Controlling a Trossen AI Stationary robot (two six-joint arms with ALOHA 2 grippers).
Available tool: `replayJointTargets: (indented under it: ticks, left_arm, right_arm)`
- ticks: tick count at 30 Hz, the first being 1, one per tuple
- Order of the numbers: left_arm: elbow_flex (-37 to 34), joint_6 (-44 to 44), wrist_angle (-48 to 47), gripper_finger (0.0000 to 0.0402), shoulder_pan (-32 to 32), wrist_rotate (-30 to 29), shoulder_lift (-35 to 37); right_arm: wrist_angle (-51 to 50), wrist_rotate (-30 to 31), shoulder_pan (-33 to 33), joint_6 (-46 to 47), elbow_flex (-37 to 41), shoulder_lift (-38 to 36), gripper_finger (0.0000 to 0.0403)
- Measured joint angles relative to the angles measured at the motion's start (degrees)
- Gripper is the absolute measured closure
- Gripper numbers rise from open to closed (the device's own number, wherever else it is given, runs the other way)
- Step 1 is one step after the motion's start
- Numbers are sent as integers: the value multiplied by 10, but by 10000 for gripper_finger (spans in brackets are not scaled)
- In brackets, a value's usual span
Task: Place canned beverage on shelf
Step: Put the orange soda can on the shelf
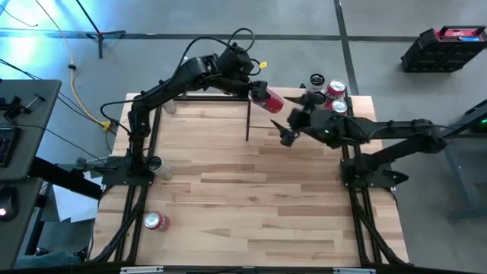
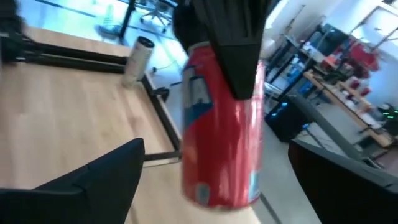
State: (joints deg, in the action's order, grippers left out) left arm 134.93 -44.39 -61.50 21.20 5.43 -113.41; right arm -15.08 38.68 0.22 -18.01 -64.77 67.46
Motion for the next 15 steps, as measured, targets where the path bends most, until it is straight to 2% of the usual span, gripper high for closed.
replayJointTargets:
  ticks: [7,11,15]
  left_arm:
    - [0,-1,0,114,-11,-1,0]
    - [0,1,-1,114,-17,-2,0]
    - [0,6,-2,113,-18,3,0]
  right_arm:
    - [88,-16,-33,-55,0,65,33]
    - [115,27,-36,-66,0,90,41]
    - [128,23,-36,-60,0,93,67]
